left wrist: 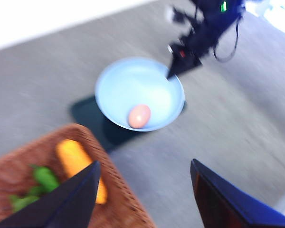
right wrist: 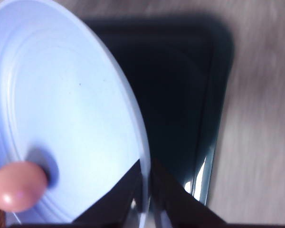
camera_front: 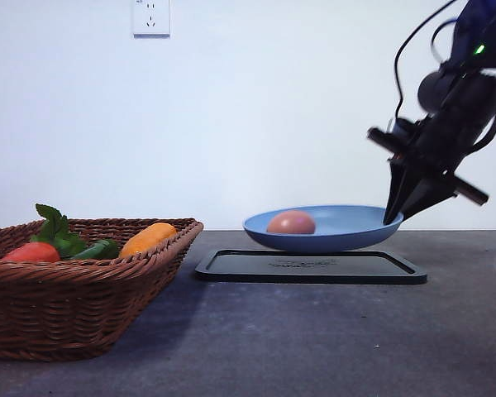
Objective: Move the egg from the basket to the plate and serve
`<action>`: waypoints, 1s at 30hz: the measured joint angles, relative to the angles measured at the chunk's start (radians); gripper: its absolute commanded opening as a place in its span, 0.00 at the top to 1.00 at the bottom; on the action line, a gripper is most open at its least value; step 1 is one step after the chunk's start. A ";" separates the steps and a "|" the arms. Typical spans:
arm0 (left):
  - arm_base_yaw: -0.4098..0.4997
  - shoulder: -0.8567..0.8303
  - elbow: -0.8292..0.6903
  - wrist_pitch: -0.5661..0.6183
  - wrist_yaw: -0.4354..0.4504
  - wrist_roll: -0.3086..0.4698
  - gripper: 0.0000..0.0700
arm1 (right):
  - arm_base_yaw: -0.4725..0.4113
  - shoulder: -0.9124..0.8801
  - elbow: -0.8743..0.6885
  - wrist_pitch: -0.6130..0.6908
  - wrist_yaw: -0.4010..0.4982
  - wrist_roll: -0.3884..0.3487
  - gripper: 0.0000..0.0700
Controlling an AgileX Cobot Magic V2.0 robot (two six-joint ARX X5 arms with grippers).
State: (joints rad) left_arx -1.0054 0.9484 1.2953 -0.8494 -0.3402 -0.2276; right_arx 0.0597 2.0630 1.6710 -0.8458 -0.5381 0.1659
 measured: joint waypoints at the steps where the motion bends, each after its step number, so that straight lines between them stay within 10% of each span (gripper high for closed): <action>1: 0.000 -0.008 0.000 0.000 -0.013 0.000 0.45 | 0.000 0.029 0.033 -0.014 0.000 0.001 1.00; 10: 0.000 -0.020 0.000 0.000 -0.032 0.000 0.47 | 0.000 0.145 0.161 -0.069 0.004 0.007 0.98; 16: 0.000 -0.020 0.000 0.000 -0.032 0.000 0.47 | 0.000 0.148 0.162 -0.082 0.073 0.008 0.68; 30: 0.001 -0.019 0.000 0.032 -0.082 0.010 0.55 | -0.047 0.119 0.327 -0.314 0.070 -0.022 0.72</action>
State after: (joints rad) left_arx -1.0043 0.9297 1.2953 -0.8170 -0.4226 -0.2173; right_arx 0.0128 2.1824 1.9977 -1.1597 -0.4682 0.1436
